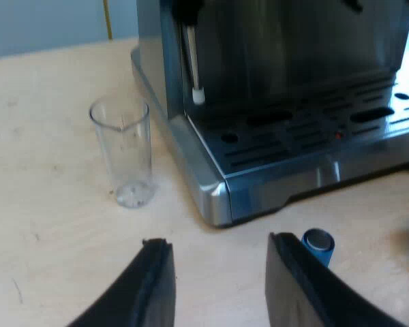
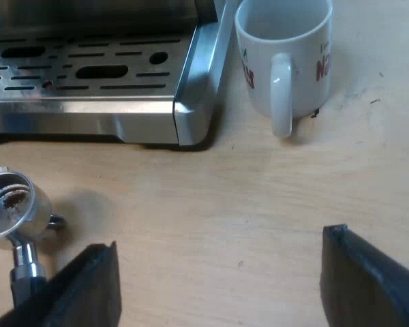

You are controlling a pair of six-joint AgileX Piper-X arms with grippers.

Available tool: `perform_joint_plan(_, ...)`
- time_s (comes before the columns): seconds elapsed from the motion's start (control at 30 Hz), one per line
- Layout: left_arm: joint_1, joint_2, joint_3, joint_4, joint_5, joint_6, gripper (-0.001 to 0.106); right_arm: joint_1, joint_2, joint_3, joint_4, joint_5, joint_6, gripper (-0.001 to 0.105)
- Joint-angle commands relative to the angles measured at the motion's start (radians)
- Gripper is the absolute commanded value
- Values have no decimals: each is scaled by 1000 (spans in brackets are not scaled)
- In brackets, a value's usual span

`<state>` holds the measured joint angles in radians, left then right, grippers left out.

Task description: Grind coffee beans and then tamp

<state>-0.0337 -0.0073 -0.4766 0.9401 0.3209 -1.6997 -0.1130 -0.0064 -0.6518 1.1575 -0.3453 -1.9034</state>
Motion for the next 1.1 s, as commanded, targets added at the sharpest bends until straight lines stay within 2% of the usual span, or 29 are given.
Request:
perform_joint_plan(0.03,-3,-41,15,-24,-3,-2,35,0,-48,16,-36,-5,-5,63)
perform_joint_plan(0.43,-3,-41,17,-28,-3,-2,35,0,-46,94,-49,-11,-2,63)
perform_joint_plan(1.1,-3,-41,17,-28,-3,-4,35,0,-46,99,-65,-10,0,63)
